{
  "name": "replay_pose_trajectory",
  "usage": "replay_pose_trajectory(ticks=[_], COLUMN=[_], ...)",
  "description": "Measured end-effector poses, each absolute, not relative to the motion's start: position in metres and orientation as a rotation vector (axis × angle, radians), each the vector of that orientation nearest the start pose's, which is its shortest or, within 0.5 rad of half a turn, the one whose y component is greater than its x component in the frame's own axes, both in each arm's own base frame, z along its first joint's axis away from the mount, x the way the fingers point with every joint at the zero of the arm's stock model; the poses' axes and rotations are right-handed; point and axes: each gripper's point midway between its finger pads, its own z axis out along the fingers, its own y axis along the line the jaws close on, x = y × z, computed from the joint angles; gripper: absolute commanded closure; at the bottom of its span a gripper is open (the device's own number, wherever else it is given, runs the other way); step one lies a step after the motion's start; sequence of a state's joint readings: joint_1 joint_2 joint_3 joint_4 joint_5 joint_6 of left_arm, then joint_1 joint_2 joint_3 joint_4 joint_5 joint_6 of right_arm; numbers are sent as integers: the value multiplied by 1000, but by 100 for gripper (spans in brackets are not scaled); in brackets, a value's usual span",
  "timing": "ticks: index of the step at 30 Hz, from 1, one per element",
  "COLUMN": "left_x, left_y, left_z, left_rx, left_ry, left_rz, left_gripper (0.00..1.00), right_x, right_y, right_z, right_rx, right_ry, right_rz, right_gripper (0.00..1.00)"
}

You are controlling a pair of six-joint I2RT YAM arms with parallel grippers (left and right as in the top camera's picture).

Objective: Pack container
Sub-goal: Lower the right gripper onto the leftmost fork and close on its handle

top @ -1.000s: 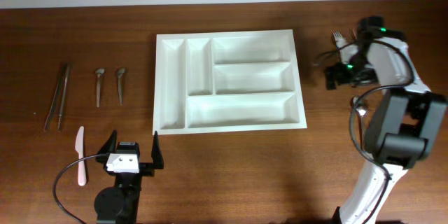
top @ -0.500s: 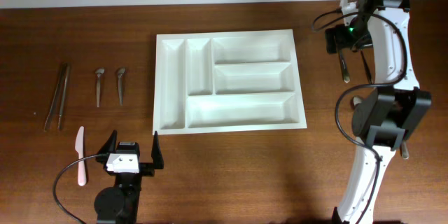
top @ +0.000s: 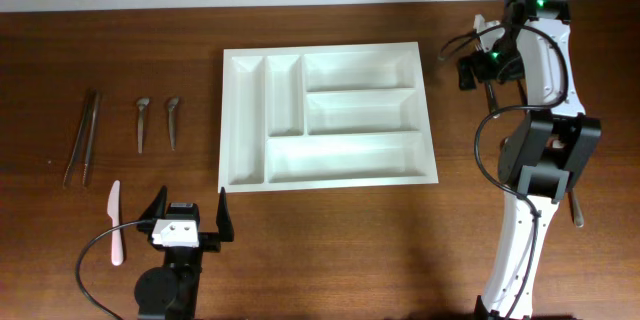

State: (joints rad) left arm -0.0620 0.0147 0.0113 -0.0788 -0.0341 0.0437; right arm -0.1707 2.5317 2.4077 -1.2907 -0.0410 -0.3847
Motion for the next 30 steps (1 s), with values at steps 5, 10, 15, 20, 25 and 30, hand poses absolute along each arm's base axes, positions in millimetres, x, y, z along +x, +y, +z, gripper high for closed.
replay_pose_trajectory(ticks=[5,10,15,20,25,30], left_x=[246,246,246,246,246,246], left_y=[-9,-9,-9,-9,-9,-9], left_z=[156,156,156,156,156,156], left_rx=[61,61,61,61,61,61], left_ry=[1652,1652,1652,1652,1652,1652], left_rz=[14,14,14,14,14,14], left_gripper=[1,1,1,1,1,1], right_x=[530,534,548,552,554,553], right_y=[-76,-72,-75,-78,-80,-83], right_z=[45,26,19,20,21,20], right_rx=[-320,-329,-286,-244,-234,-223], right_ry=[2934,2944,2903,2888,2880,2881], right_rz=[-9,-2,-16,-16,-18,-19], right_gripper=[2,1,1,1,1,1])
